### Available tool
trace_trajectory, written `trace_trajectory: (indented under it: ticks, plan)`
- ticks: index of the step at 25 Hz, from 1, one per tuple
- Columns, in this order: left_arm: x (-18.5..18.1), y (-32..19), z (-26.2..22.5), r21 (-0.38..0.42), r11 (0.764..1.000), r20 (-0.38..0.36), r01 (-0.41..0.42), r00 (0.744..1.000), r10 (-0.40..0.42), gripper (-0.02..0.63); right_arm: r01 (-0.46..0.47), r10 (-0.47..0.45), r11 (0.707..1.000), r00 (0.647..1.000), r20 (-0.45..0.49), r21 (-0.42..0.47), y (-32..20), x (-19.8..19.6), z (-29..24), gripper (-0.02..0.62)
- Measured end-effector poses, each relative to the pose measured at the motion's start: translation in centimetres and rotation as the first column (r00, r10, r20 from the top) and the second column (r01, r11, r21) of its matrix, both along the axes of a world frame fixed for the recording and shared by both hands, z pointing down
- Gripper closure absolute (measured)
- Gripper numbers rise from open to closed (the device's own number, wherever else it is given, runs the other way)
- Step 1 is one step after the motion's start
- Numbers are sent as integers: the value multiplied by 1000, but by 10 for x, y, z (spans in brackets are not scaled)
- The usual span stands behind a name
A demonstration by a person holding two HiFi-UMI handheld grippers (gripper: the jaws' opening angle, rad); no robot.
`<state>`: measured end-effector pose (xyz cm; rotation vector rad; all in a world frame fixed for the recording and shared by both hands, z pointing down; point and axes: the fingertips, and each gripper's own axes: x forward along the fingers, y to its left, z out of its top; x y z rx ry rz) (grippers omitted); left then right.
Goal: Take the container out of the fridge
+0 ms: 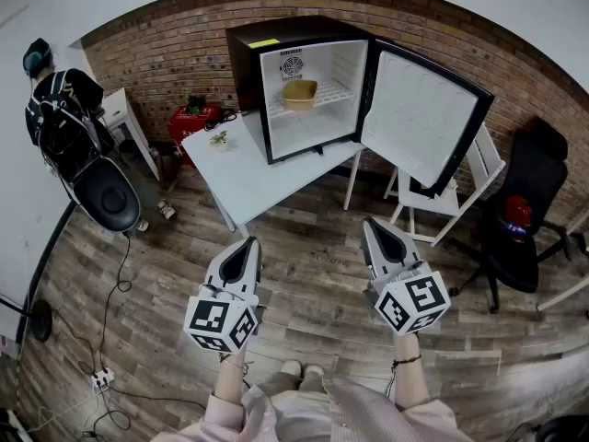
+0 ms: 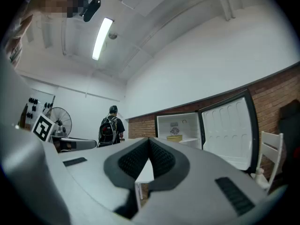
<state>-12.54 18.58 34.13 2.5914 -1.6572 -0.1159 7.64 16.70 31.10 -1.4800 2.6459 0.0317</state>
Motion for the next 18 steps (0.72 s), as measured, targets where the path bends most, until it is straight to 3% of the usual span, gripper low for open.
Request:
trace_trajectory:
  ticks: [13, 18]
  plan:
    - [25, 4, 10, -22, 1000, 4, 20, 1000, -20, 615, 31, -31, 999, 999, -7, -41, -8, 22, 23, 592]
    - [27, 3, 14, -31, 999, -1, 30, 1000, -30, 615, 41, -40, 998, 999, 13, -48, -14, 23, 24, 507]
